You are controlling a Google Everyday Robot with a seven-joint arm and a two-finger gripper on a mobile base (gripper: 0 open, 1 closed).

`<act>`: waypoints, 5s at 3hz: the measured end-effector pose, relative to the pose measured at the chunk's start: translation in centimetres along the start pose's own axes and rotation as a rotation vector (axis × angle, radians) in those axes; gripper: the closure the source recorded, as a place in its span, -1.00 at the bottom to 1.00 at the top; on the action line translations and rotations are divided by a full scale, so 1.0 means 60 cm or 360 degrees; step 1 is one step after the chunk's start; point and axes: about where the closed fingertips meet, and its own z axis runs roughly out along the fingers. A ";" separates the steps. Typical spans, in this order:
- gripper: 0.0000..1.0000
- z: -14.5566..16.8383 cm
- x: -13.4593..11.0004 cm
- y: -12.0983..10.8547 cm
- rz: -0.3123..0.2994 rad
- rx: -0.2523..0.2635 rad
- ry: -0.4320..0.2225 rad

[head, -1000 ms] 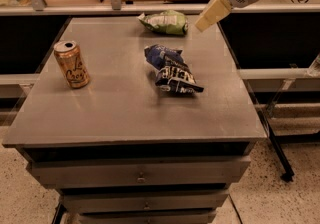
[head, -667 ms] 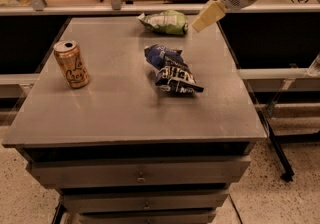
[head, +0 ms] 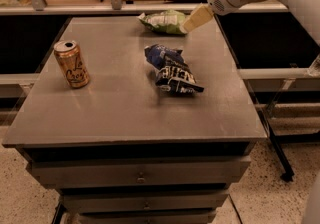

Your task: Pick green jalapeno chip bag

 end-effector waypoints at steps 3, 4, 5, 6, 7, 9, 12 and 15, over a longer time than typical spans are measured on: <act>-1.00 0.118 -0.024 -0.001 0.0178 -0.0080 -0.0029; -1.00 0.151 -0.036 0.015 0.0258 -0.0171 -0.0059; -1.00 0.179 -0.050 0.025 0.0347 -0.0229 -0.0101; -1.00 0.214 -0.050 0.021 0.0503 -0.0229 -0.0152; -1.00 0.231 -0.044 0.019 0.0495 -0.0247 -0.0155; -1.00 0.259 -0.038 0.025 0.0455 -0.0305 -0.0136; 0.28 0.253 -0.058 0.017 0.0382 -0.0366 -0.0243; 0.66 0.231 -0.080 0.010 0.0285 -0.0395 -0.0329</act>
Offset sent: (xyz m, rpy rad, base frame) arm 0.0619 0.0360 -0.0247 0.1036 0.0464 -0.0250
